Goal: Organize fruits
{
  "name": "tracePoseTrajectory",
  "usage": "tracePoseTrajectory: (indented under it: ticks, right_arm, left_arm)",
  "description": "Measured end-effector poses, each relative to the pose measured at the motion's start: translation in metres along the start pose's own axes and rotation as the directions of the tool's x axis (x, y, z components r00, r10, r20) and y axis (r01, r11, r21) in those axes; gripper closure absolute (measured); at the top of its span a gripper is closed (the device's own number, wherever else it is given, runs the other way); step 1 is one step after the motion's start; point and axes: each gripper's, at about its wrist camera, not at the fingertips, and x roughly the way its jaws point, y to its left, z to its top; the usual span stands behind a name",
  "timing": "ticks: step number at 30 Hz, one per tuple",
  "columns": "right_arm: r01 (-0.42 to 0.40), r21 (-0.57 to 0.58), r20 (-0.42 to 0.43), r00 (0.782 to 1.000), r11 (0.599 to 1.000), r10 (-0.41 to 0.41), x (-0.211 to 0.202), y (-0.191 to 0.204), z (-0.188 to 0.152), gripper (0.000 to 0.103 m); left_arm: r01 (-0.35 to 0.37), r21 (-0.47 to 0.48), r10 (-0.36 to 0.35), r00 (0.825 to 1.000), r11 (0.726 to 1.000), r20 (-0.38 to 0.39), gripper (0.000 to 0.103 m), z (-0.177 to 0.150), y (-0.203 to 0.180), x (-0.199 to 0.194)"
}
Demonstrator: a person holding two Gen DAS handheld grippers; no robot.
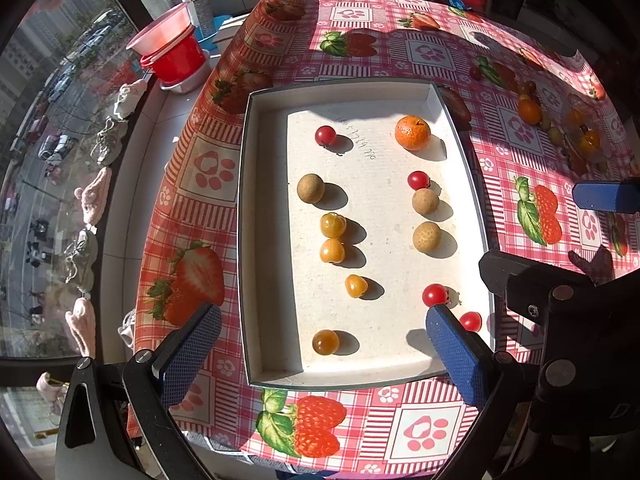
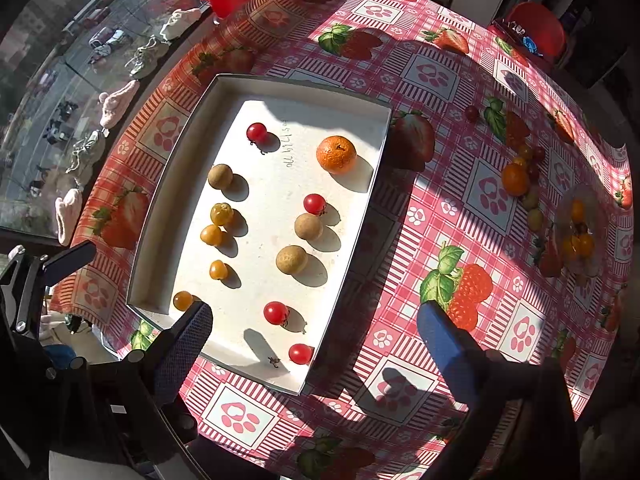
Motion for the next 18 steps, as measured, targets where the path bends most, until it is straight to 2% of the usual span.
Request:
tracePoseTrajectory:
  ticks: [18]
  right_arm:
    - [-0.001,0.000,0.002,1.000,1.000,0.001,-0.0003,0.0032,-0.0028,0.001]
  left_arm:
    - [0.025,0.005,-0.026,1.000,1.000,0.017,0.000,-0.0015,0.0015,-0.0030]
